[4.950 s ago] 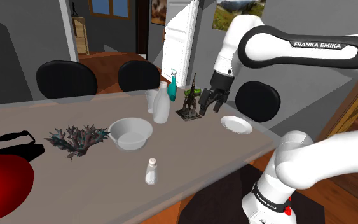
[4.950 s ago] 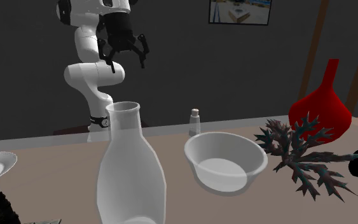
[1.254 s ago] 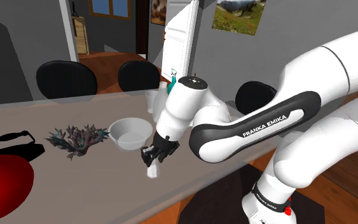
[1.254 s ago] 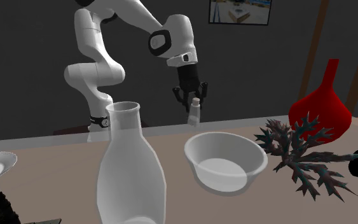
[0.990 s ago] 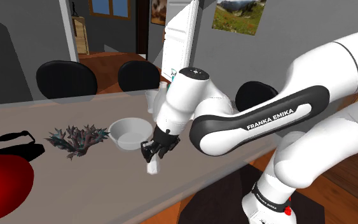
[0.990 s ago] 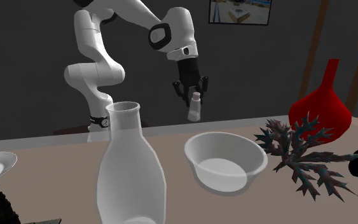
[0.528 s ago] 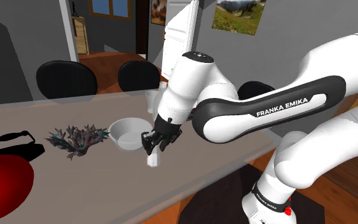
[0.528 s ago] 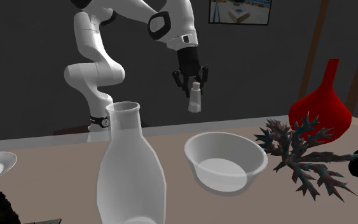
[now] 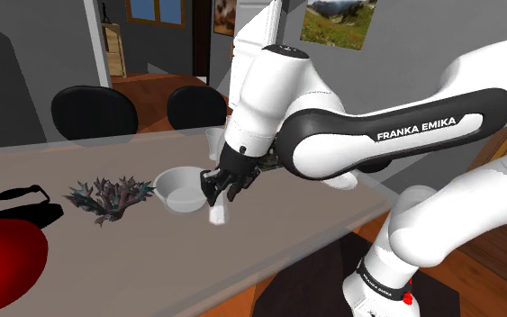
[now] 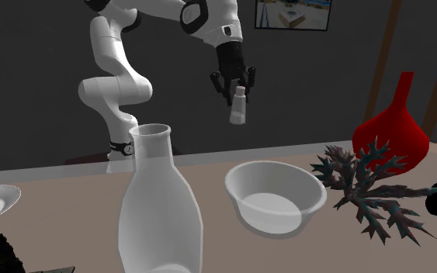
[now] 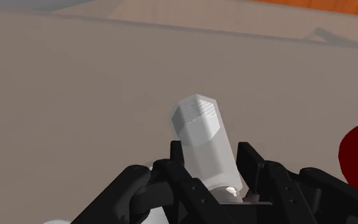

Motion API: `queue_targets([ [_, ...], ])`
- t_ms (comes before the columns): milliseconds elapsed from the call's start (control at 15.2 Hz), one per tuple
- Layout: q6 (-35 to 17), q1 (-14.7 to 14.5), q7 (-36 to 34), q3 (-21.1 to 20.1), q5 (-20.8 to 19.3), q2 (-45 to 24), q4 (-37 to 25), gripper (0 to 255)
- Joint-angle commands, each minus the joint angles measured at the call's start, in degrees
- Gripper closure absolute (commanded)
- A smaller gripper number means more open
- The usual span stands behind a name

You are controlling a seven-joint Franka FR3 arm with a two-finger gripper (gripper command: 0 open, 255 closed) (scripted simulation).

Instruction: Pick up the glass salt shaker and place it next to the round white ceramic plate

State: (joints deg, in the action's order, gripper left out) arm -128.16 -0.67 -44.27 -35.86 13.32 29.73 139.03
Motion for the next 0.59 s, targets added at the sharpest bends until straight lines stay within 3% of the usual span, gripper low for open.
queue_targets([
  [0, 1.72, -0.03, 0.14, 0.48, -0.08, 0.47, -1.23, 255],
  [330, 5.07, 0.00, 0.40, 1.41, -0.33, 1.20, -3.86, 255],
  [528, 5.39, -0.50, 5.20, 5.97, 0.35, 4.64, -0.19, 255],
])
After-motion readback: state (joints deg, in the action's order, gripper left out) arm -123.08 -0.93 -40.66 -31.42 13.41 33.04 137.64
